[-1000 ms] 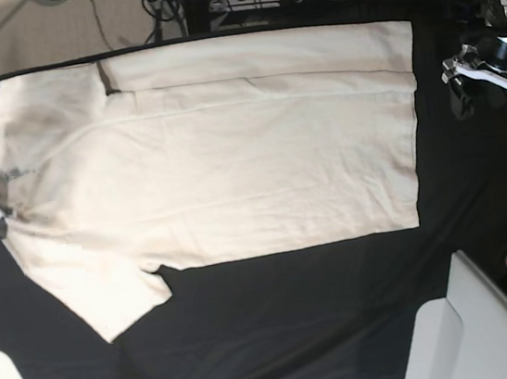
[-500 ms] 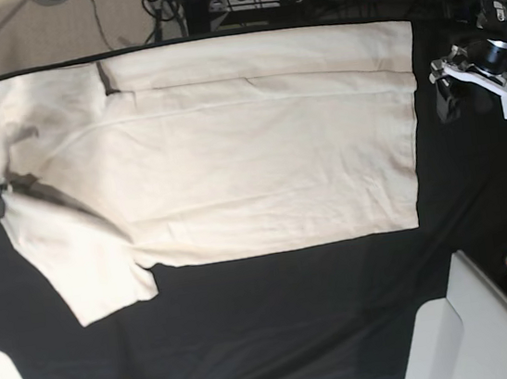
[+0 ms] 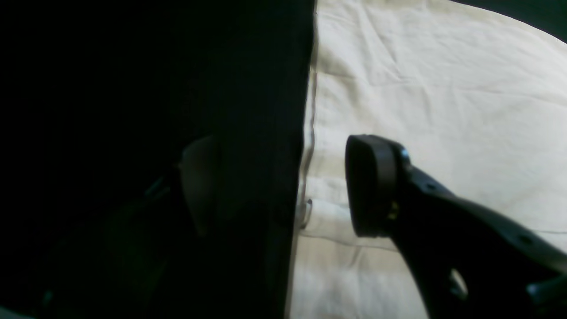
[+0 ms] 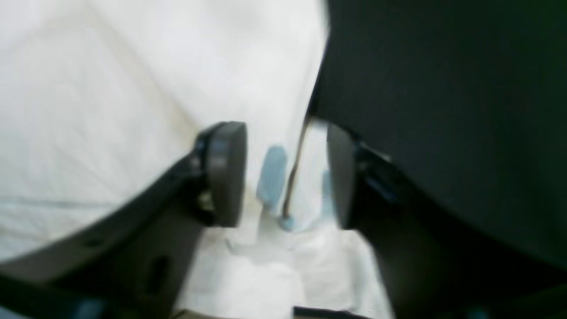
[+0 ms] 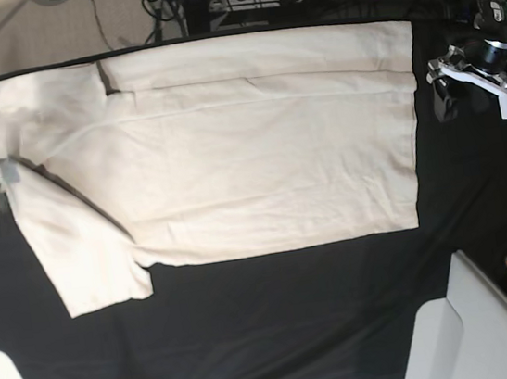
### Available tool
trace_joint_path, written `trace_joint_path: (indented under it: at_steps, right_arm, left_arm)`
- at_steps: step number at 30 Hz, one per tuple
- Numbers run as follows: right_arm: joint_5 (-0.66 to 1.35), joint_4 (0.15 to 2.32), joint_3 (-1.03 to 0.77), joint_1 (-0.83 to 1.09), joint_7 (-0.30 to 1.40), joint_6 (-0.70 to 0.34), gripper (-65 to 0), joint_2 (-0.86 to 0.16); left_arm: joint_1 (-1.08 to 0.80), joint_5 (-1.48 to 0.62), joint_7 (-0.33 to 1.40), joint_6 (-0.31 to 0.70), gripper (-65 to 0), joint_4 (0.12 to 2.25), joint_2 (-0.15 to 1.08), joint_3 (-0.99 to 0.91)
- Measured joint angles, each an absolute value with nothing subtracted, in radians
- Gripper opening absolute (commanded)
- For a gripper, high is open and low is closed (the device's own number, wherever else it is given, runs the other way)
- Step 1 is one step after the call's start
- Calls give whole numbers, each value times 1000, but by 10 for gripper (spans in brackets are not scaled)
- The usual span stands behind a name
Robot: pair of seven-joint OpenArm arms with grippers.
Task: Fold the T-shirt properly
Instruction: 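Move right gripper to the sleeve, left gripper to the opposite hem corner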
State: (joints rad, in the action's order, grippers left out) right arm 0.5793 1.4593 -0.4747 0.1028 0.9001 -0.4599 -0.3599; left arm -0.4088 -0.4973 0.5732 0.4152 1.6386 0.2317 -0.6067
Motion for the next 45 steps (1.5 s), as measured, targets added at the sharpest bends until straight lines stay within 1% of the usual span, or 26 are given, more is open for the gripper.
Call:
trace_joint_path:
  at_steps: [3, 7, 8, 12, 18, 24, 29, 34, 40, 44, 45]
  right_arm:
    - [571, 1441, -464, 47, 922, -464, -311, -369]
    - [579, 1217, -344, -105, 900, -469, -311, -408]
    - [588, 1150, -309, -137, 880, -481, -311, -414]
    - [574, 929, -219, -205, 794, -464, -309, -416]
    - [577, 763, -159, -250, 656, -467, -309, -419]
    - [583, 702, -111, -270, 594, -471, -314, -426]
    - [584, 701, -109, -269, 598, -471, -315, -454]
    - [582, 784, -112, -257, 639, -464, -315, -471]
    - [579, 761, -112, -262, 633, -461, -312, -482]
    - [585, 635, -107, -270, 517, -465, -309, -480]
    - [598, 610, -106, -270, 478, -483, -309, -483]
  left_arm:
    - [-413, -497, 572, 415, -224, 1639, 233, -607]
    - [-410, -497, 572, 415, -224, 1639, 232, -604]
    - [-410, -497, 573, 415, -224, 1639, 231, -604]
    - [-408, -497, 572, 415, -224, 1639, 230, -604]
    - [-414, -497, 573, 415, -224, 1639, 233, -608]
    - [-415, -497, 572, 415, -224, 1639, 235, -608]
    - [-415, -497, 572, 415, -224, 1639, 236, -608]
    - [-407, -497, 571, 415, -224, 1608, 234, -608]
    - [-404, -498, 572, 416, -224, 1602, 234, -607]
    - [-406, -498, 572, 415, -224, 1602, 236, -608]
    - [-407, -497, 571, 415, -224, 1602, 236, -608]
